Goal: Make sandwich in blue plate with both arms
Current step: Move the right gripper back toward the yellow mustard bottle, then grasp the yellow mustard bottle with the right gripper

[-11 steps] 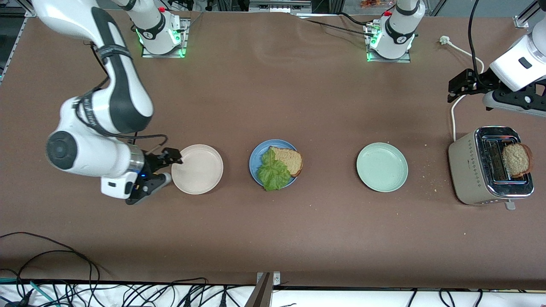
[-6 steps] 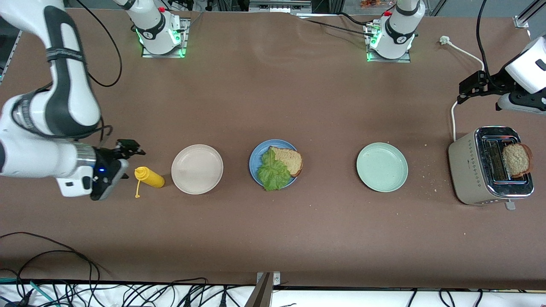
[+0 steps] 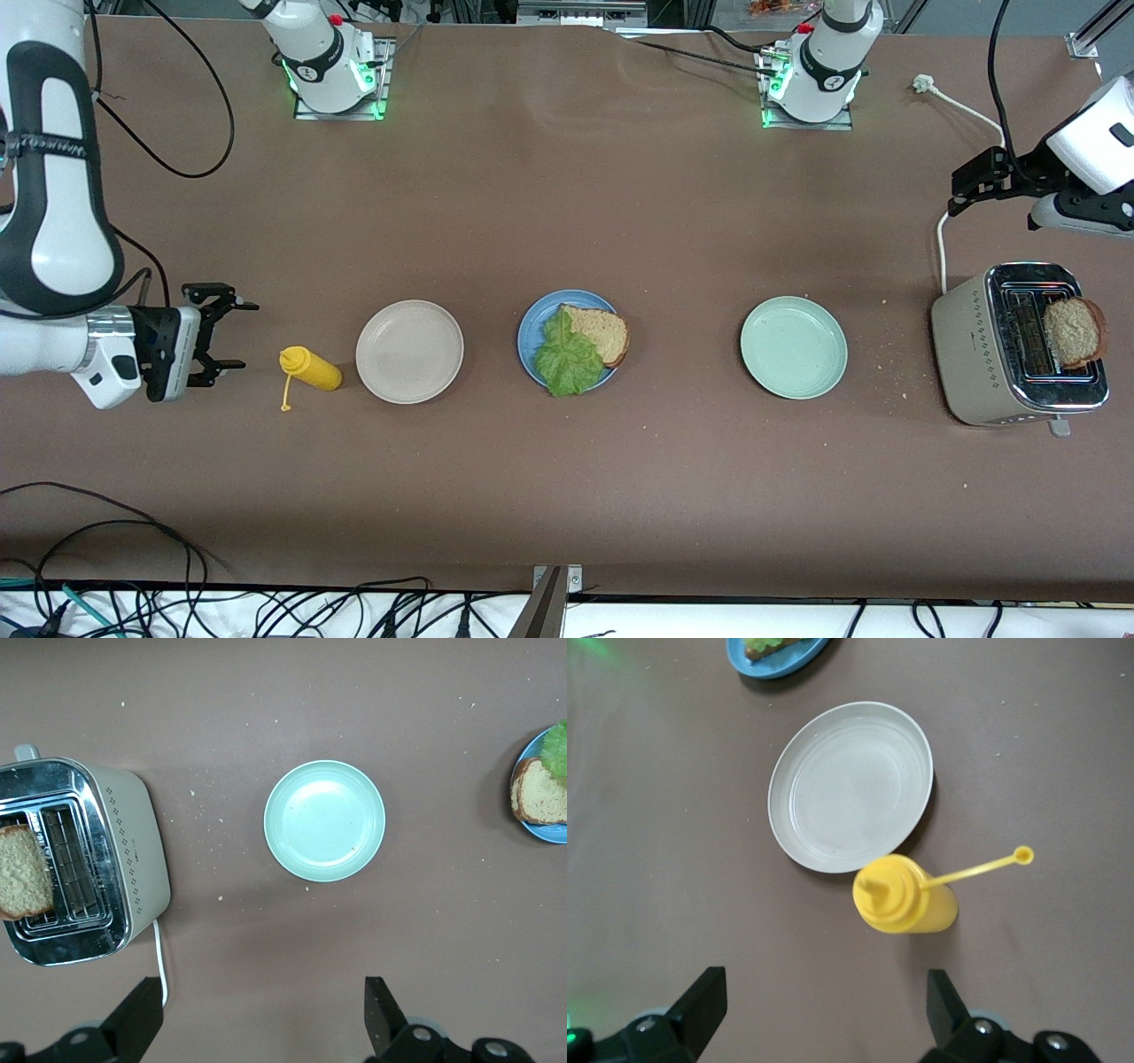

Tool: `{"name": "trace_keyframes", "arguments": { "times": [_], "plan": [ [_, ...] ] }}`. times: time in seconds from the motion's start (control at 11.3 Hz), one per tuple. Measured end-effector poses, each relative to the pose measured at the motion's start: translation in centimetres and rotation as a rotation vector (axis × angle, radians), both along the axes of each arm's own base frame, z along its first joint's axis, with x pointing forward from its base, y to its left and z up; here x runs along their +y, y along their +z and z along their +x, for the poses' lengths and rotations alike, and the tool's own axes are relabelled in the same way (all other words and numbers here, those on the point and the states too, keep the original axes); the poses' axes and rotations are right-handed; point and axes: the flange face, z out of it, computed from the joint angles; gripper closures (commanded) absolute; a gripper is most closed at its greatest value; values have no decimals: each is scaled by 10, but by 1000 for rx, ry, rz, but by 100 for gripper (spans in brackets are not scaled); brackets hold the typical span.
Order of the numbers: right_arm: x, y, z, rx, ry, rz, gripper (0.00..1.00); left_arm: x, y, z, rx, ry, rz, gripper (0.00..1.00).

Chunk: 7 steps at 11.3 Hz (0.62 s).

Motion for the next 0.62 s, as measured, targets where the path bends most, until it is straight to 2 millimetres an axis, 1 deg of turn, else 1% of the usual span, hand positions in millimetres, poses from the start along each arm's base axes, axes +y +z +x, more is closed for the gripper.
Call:
{"name": "trace_keyframes", "arguments": {
  "times": [0.18, 0.27, 0.35, 0.44, 0.62],
  "plan": [
    [-32, -40, -2, -20, 65, 88, 0, 0, 0, 0, 0, 0, 0, 0],
    [-44, -60, -4, -29, 93, 131, 0, 0, 0, 0, 0, -1, 0, 0],
    [-50, -78, -6, -41, 110, 180, 0, -1, 0, 0, 0, -1, 0, 0],
    [-51, -95, -6, -57, 127, 227, 0, -1, 0, 0, 1, -1, 0, 0],
    [-48, -130, -4, -113, 159, 301, 0, -1, -1, 0, 1, -2, 0, 0]
  ]
}}
